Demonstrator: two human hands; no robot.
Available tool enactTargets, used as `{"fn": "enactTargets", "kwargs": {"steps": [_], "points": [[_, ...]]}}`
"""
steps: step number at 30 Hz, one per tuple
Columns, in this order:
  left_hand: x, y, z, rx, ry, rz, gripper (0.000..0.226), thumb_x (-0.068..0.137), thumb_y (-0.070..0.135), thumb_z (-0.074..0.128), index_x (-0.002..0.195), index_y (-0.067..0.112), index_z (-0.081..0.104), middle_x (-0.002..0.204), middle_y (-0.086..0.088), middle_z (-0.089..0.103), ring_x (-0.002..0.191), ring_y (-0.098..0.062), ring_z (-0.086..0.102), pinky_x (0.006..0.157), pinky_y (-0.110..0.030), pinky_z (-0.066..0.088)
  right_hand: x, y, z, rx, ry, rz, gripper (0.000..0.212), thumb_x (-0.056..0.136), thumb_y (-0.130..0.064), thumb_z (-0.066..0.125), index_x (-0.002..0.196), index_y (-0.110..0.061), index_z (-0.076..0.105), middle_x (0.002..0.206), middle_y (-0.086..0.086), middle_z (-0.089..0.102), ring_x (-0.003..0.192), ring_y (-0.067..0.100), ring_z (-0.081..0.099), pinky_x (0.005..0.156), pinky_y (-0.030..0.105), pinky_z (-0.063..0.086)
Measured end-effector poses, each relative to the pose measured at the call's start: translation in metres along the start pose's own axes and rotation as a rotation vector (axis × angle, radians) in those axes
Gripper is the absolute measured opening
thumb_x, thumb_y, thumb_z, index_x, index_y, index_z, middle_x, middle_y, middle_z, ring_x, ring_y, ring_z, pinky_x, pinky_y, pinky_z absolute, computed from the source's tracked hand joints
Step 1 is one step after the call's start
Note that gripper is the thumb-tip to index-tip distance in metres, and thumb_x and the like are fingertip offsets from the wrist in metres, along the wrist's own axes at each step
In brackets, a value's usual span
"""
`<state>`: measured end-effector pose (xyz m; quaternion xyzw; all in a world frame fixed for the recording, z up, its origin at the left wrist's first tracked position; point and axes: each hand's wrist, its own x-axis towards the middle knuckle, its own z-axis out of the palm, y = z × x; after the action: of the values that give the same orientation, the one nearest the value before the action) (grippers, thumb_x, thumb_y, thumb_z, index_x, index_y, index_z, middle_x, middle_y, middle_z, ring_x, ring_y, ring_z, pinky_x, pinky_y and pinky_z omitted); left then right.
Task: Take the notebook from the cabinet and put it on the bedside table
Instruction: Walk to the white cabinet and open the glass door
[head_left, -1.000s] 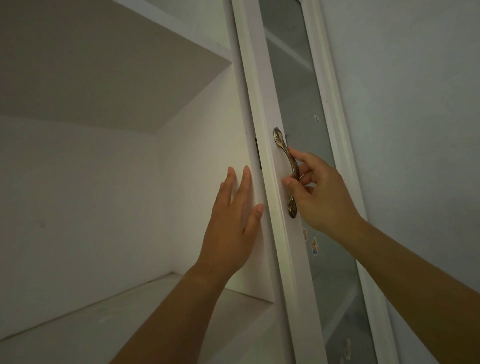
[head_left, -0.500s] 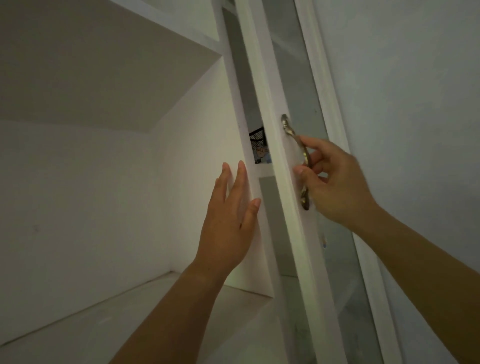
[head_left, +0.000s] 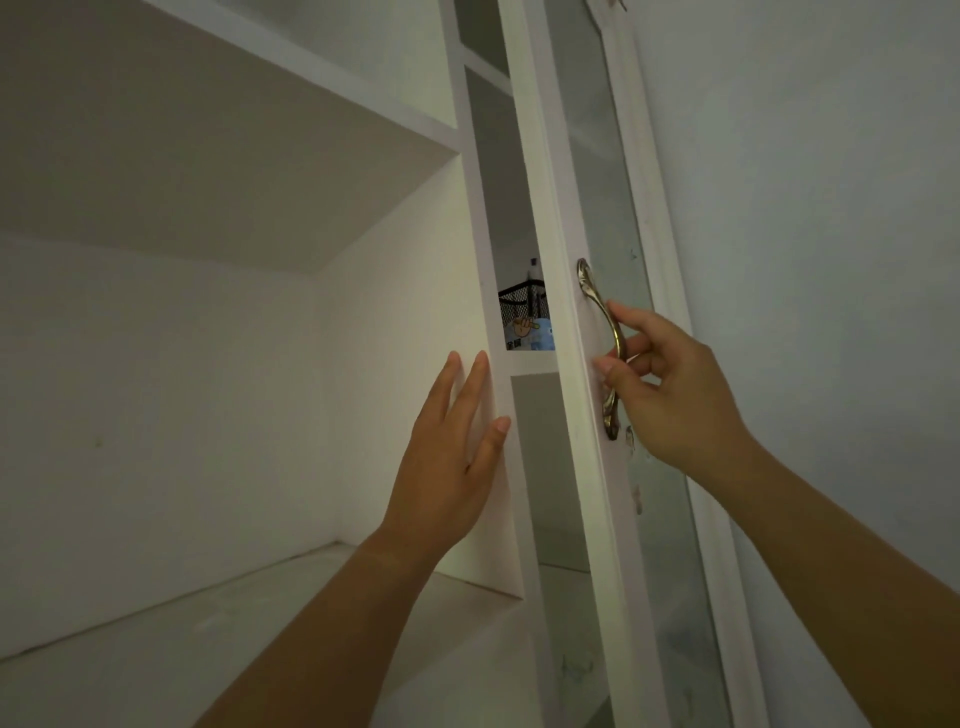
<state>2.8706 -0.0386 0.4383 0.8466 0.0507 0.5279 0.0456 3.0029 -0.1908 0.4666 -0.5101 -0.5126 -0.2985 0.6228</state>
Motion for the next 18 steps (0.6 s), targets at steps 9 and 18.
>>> {"fn": "enactTargets", "kwargs": {"steps": [9, 18], "points": [[0.002, 0.017, -0.011, -0.004, 0.039, 0.028, 0.053, 0.086, 0.062, 0.026, 0.133, 0.053, 0.004, 0.15, 0.022, 0.001, 0.137, 0.001, 0.003, 0.107, -0.029, 0.011, -0.002, 0.0, 0.0, 0.018, -0.008, 0.022, 0.046, 0.086, -0.022, 0.058, 0.128, -0.032, 0.044, 0.084, -0.015, 0.052, 0.077, 0.009, 0.057, 0.056, 0.0, 0.041], [-0.001, 0.033, -0.017, 0.053, 0.012, 0.073, 0.05, 0.083, 0.06, 0.026, 0.13, 0.058, 0.008, 0.145, 0.028, 0.002, 0.134, 0.004, 0.005, 0.104, -0.024, 0.008, -0.001, 0.001, -0.016, 0.024, -0.039, 0.038, 0.047, 0.085, -0.024, 0.059, 0.128, -0.033, 0.042, 0.082, -0.015, 0.054, 0.078, 0.008, 0.058, 0.057, 0.003, 0.043]]}}
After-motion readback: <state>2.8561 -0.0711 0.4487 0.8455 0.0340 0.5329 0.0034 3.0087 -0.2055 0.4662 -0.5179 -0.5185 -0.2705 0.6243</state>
